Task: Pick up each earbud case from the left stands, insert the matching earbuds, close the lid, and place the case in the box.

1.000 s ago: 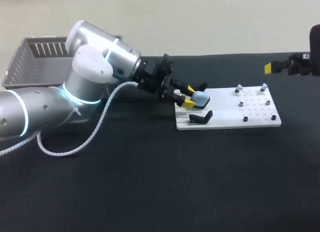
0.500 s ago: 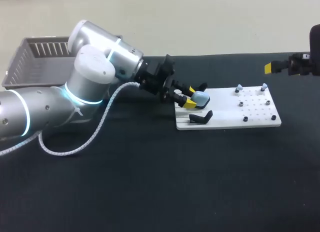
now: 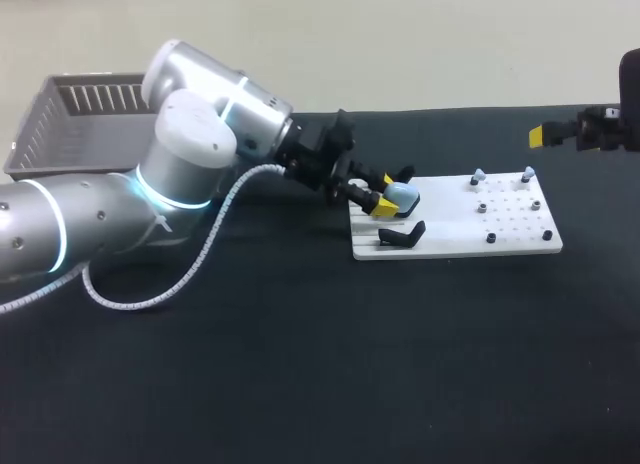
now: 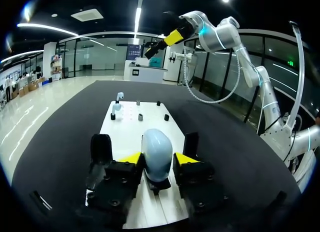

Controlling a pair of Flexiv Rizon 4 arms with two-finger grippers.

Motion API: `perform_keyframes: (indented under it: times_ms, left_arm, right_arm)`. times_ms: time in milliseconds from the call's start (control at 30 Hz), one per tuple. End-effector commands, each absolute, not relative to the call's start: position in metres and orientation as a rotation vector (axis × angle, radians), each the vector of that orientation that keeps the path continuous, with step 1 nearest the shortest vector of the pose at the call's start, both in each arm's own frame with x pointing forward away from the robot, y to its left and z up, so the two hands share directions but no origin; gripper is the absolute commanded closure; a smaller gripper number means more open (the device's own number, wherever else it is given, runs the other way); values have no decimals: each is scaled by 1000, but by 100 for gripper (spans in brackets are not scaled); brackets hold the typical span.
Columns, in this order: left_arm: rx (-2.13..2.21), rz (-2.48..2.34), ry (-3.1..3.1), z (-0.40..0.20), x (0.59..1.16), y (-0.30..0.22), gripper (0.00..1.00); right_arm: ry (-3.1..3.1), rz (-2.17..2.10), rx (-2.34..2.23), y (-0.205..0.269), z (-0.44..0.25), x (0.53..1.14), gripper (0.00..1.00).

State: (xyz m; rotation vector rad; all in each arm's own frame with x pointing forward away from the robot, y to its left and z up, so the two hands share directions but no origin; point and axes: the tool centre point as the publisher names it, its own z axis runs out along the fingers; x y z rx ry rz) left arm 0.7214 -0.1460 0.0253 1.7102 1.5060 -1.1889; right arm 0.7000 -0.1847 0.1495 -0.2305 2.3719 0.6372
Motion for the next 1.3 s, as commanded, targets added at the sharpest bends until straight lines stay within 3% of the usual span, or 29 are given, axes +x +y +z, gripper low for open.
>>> perform_keyframes:
  times_ms: [33,67,133,433,867,1300]
  left_arm:
    - [1720,-1192,1505,23,725,-149,68]
    - [1725,-1189,1507,23,725,-149,75]
    - [1727,-1186,1510,23,725,-149,100]
    - [1720,-1147,1476,37,722,-140,100]
    - [1564,-1144,1282,107,710,-113,100]
    - [1496,-1168,1168,142,699,-123,100]
  right_arm:
    - [2372,635,-231,-185,150,700,0]
    - [2372,635,-231,-185,150,700,0]
    - [2372,635,-231,-185,150,700,0]
    - [2372,635,-231,-185,150,700,0]
    - [2372,635,-231,-185,150,700,0]
    - [2372,635,-231,-185,150,700,0]
